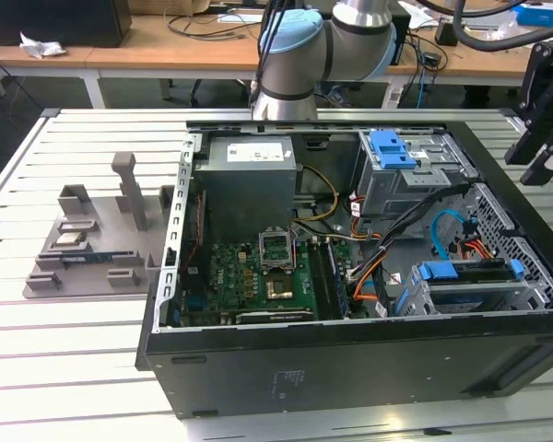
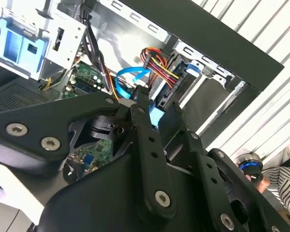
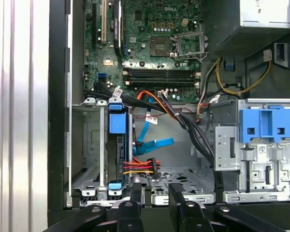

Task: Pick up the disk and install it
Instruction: 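Insert the second disk wire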

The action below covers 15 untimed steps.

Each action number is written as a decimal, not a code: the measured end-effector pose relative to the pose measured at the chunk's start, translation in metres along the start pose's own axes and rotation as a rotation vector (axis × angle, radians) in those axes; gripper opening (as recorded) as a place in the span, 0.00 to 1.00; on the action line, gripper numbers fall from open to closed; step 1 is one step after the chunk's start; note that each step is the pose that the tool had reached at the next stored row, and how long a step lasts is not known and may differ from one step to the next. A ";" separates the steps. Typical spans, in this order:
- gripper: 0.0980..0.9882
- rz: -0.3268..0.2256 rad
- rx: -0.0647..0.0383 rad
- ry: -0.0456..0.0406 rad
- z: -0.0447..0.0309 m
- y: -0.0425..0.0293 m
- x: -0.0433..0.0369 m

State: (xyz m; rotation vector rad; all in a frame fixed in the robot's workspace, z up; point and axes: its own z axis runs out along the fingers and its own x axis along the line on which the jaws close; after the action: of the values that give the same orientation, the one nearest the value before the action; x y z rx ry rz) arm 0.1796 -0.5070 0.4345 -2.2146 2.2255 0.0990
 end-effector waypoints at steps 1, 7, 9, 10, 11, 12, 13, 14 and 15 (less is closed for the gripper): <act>0.30 0.000 0.000 0.0000 0.0001 0.0000 -0.0019; 0.30 0.000 0.000 0.0004 0.0014 0.0049 -0.0180; 0.30 0.000 0.000 0.0009 0.0020 0.0086 -0.0187; 0.30 0.000 0.000 0.0014 0.0026 0.0123 -0.0188; 0.30 0.000 0.000 0.0024 0.0034 0.0164 -0.0187; 0.30 0.000 0.000 0.0040 0.0039 0.0189 -0.0187; 0.30 0.000 0.000 0.0043 0.0044 0.0203 -0.0185; 0.30 0.000 0.000 0.0041 0.0051 0.0214 -0.0181; 0.30 0.000 0.000 0.0044 0.0056 0.0223 -0.0174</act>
State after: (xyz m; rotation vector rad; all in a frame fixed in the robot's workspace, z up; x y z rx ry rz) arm 0.1572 -0.4892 0.4306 -2.2172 2.2274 0.0942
